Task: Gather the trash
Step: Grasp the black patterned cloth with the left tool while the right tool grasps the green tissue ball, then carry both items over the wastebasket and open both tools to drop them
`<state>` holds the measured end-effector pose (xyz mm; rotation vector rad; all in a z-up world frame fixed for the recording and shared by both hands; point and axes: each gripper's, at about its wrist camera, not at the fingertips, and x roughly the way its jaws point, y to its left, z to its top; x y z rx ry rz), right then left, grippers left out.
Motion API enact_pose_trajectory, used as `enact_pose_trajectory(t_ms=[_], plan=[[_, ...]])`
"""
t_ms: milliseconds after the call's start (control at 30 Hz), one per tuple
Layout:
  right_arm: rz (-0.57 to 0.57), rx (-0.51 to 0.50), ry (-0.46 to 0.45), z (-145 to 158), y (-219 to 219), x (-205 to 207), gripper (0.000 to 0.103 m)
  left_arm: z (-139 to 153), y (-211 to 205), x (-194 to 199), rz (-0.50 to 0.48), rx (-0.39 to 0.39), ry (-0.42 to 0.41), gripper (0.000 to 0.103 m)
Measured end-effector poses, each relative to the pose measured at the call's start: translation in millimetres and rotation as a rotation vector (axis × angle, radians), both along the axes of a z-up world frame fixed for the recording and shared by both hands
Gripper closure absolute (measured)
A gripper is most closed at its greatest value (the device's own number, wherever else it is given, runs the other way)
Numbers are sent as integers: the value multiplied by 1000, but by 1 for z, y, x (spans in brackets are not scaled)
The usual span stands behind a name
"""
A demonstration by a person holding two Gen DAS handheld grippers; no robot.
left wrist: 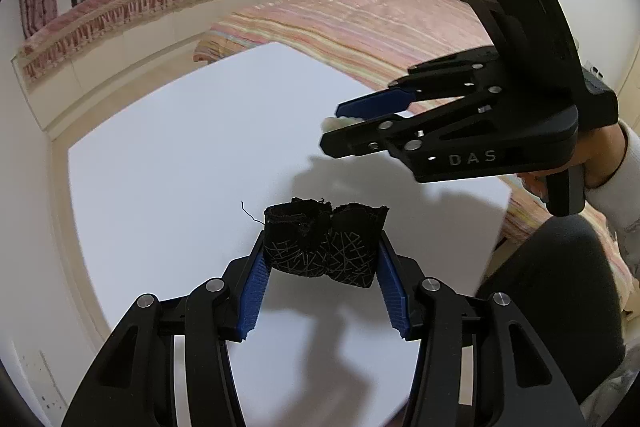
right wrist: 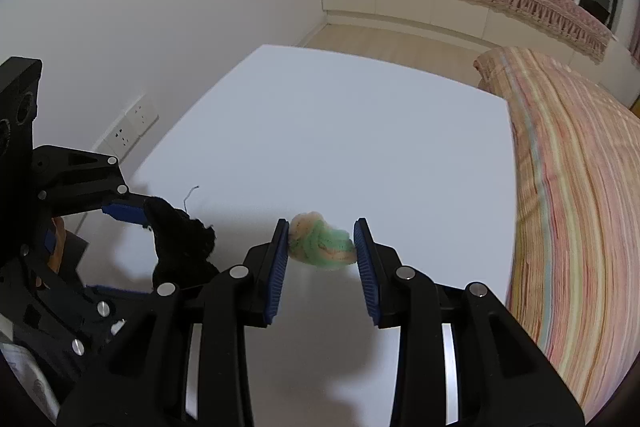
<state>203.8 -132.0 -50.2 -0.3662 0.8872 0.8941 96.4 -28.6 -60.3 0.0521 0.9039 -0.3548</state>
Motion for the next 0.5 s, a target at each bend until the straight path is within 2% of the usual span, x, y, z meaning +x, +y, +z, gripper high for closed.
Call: enact_pose_trajectory(t_ms=[233,500], plan=[[-13,33,-15,25,-21,-39,70,26,-5,-30,10,-8,-16,53],[-28,51,-20,37,-49,-102,70,37,-7,-62,20,-10,-26,53]])
